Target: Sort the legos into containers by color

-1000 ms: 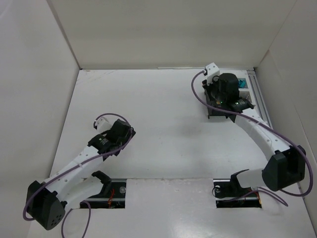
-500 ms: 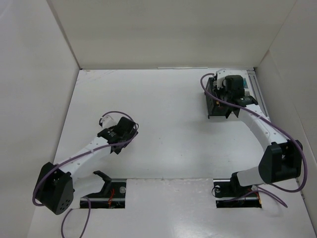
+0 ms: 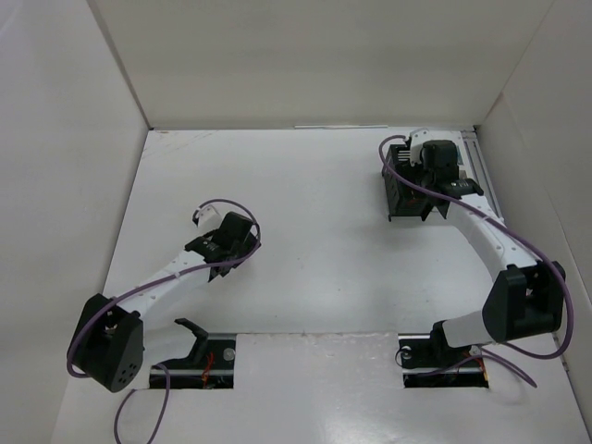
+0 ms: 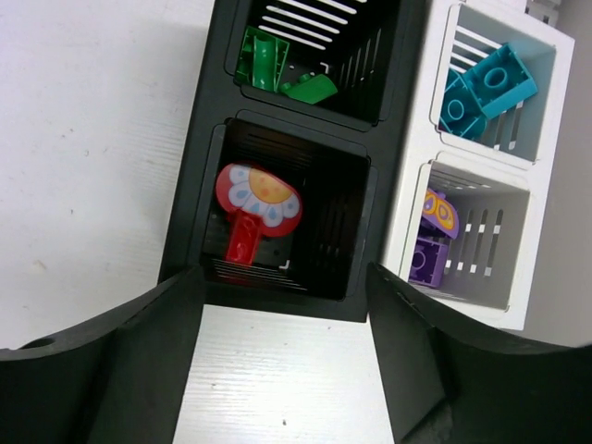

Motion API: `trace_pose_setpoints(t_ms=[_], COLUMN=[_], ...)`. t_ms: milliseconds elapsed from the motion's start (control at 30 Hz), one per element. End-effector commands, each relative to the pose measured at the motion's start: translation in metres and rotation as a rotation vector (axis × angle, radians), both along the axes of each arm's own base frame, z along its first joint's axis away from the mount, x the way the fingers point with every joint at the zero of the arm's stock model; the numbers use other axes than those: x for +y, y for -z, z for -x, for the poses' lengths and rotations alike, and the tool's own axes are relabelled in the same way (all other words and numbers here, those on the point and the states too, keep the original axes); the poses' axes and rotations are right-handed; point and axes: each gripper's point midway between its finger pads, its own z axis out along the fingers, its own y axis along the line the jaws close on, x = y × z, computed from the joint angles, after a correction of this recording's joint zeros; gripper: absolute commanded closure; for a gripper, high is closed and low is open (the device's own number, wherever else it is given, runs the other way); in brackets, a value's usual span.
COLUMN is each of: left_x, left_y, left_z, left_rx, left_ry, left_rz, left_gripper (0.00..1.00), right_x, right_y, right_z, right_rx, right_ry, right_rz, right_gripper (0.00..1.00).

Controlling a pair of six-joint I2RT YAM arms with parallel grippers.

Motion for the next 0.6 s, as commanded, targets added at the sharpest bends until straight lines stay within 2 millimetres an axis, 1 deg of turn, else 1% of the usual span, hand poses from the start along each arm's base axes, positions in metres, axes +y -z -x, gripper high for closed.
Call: trace_pose_setpoints(t_ms=[0, 33, 67, 100, 167, 200, 233, 333, 367, 433, 567], left_x=[-0.001, 0.001, 0.005, 0.007, 0.011, 0.012, 0.014, 0.014, 0.015, 0.014, 0.014], left_y=[-0.011, -0.012, -0.007, -0.006, 0.000, 0.000, 0.006, 0.011, 0.016, 0.019, 0.027], left_z=[-0.010, -0.011, -0.008, -0.007, -0.006, -0.006, -0.003, -0.004, -0.003, -0.004, -0.007], left_rx=[-0.052, -0.057, -0.037, -0.032, -0.004, 0.001, 0.027, 0.047, 0.068, 0.079, 0.111], left_ry=[0.023, 0.017, 0.005, 0.001, -0.013, -0.019, -0.017, -0.017, -0.007, -0.007, -0.002], left_rz=[-0.010, -0.018, -0.035, -0.047, -0.074, -0.087, -0.103, -0.115, -0.133, -0.139, -0.172], left_gripper=[0.27, 0.27, 0.30, 0.35, 0.39, 0.39, 0.40, 0.40, 0.40, 0.40, 0.48], right_x=[-0.003, -0.003, -0.007, -0.007, -0.007, -0.007, -0.007, -0.007, -0.008, -0.008, -0.008], right_y=[-0.012, -0.016, -0.014, -0.017, -0.017, -0.022, -0.022, -0.024, -0.027, -0.024, -0.022], right_z=[-0.008, -0.010, -0.008, -0.007, -0.007, -0.006, -0.006, -0.004, -0.003, -0.001, 0.000], right_rx=[-0.040, -0.049, -0.037, -0.046, -0.046, -0.057, -0.057, -0.058, -0.067, -0.059, -0.049], right_ry=[0.020, 0.020, 0.029, 0.029, 0.029, 0.029, 0.029, 0.029, 0.029, 0.029, 0.029], right_rz=[-0.004, -0.005, -0.003, -0.004, -0.004, -0.006, -0.006, -0.006, -0.008, -0.006, -0.005], right_gripper=[0.24, 0.22, 0.22, 0.22, 0.21, 0.21, 0.21, 0.21, 0.21, 0.20, 0.20])
